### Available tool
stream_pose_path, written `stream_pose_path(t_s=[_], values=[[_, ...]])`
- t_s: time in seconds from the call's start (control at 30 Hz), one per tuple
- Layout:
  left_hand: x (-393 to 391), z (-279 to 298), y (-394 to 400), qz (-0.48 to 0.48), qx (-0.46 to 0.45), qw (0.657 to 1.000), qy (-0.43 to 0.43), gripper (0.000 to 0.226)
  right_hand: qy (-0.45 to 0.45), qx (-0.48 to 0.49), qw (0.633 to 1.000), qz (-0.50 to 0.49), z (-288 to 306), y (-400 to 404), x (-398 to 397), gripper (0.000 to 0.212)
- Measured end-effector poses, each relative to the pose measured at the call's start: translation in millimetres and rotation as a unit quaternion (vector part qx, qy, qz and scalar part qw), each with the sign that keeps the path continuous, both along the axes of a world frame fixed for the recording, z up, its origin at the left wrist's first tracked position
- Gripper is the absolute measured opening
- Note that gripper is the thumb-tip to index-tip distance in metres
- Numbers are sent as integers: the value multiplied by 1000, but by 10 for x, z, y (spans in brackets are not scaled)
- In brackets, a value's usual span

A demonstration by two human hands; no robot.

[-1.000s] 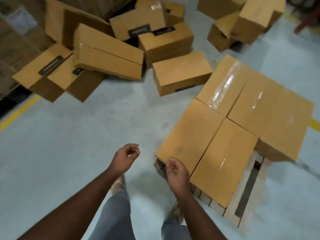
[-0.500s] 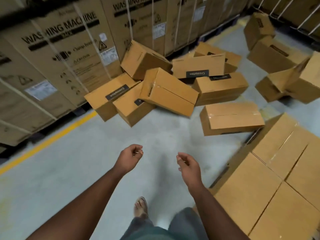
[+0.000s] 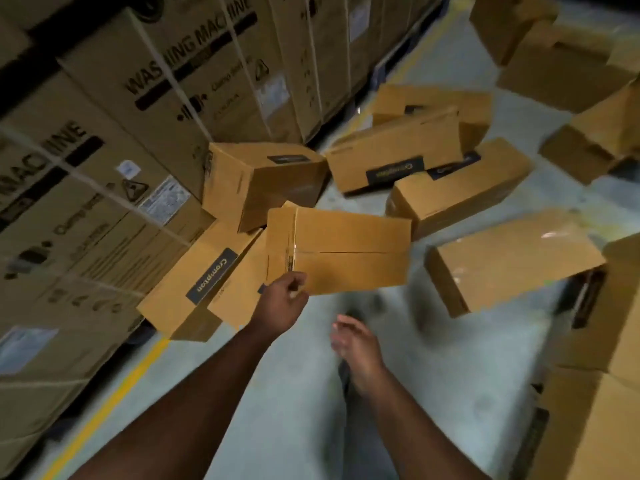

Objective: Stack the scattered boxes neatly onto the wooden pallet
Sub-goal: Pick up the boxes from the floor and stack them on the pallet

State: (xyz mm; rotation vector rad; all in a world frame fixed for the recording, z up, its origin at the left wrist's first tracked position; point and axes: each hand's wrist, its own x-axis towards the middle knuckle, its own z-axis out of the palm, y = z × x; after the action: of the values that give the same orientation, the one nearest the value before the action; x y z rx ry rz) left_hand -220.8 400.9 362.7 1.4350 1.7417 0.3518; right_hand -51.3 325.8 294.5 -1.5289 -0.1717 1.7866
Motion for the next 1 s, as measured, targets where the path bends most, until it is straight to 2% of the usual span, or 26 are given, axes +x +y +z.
stream_pose_path(t_s=[0.13,0.27,0.37,0.47,0.5,0.57,0.63,0.67,0.77,0.8,0.87,1.0], values=[[144,-407,1029,-90,-11,991,97,49,98,-122,984,-83,-493,870,-117,8],[196,-932,1800,-176,15,968,180,66,150,-205,961,-105,-1025,1555,-204,18],[137,-1260,2174,-247,3,922,299,89,195,-268,938,-99,-1355,1811,-410,50],[28,-1440,2423,-293,40,869,398,105,194,-341,918,-65,-1569,1874,-679,106],[-11,-1472,2489,-291,61,860,415,107,192,-349,916,-57,-1621,1870,-756,119],[-78,-1510,2613,-263,59,878,397,107,211,-341,911,-93,-1703,1825,-886,130],[-95,-1482,2725,-242,12,907,345,95,234,-320,906,-149,-1689,1759,-964,126],[-94,-1428,2766,-237,-1,915,327,86,225,-303,911,-169,-1638,1715,-1003,116],[-45,-1120,2750,-212,-10,943,256,72,153,-233,931,-236,-1361,1529,-1053,58],[-31,-970,2688,-205,-13,950,236,69,138,-214,936,-243,-1242,1443,-1056,50],[-38,-645,2503,-198,-23,956,214,63,115,-171,946,-249,-904,1226,-1058,48],[-185,59,1899,-164,-36,971,169,63,118,-80,922,-359,-139,650,-1017,41]])
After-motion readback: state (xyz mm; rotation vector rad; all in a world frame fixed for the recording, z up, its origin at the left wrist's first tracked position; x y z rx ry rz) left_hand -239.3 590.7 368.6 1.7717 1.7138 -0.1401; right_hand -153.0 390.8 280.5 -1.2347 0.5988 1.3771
